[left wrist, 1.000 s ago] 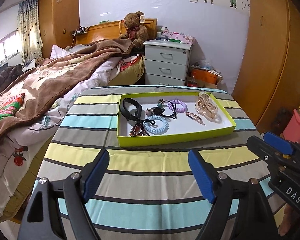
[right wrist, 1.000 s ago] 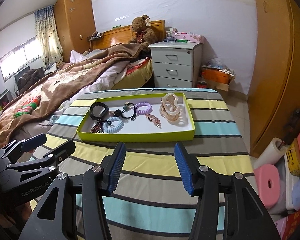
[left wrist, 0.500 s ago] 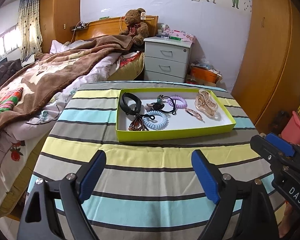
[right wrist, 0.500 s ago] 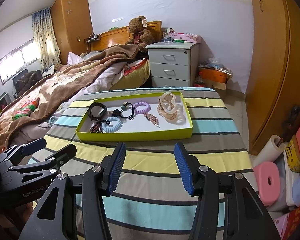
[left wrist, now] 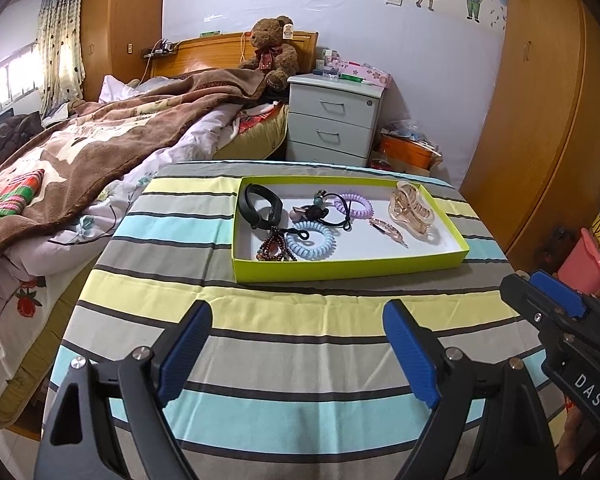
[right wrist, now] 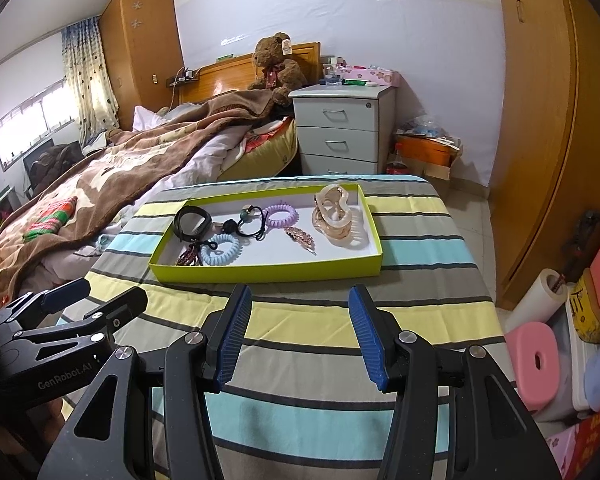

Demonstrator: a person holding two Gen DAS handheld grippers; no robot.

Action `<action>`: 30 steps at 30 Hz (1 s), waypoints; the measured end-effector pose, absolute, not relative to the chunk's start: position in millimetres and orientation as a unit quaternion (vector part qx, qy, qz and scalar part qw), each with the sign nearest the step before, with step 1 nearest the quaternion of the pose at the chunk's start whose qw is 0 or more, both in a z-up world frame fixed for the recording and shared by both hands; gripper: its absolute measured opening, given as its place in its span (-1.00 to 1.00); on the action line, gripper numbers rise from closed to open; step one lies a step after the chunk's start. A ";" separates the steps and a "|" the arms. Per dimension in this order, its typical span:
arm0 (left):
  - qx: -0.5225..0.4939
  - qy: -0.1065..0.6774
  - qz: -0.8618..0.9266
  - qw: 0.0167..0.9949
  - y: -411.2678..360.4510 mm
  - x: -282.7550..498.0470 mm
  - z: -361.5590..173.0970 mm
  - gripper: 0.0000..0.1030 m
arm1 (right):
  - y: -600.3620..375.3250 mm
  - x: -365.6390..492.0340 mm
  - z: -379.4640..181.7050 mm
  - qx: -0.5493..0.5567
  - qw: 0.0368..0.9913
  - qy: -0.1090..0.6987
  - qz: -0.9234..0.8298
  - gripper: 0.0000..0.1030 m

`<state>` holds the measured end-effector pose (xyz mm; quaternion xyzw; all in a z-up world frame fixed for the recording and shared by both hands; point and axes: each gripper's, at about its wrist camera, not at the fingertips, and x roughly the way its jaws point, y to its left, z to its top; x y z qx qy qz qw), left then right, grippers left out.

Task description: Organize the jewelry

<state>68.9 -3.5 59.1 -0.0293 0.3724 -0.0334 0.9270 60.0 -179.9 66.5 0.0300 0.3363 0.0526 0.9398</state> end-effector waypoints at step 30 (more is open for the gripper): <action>-0.019 0.372 -0.015 0.928 -5.4 69.6 59.2 0.72 | -184.2 62.1 66.7 0.032 0.939 0.338 0.049 0.00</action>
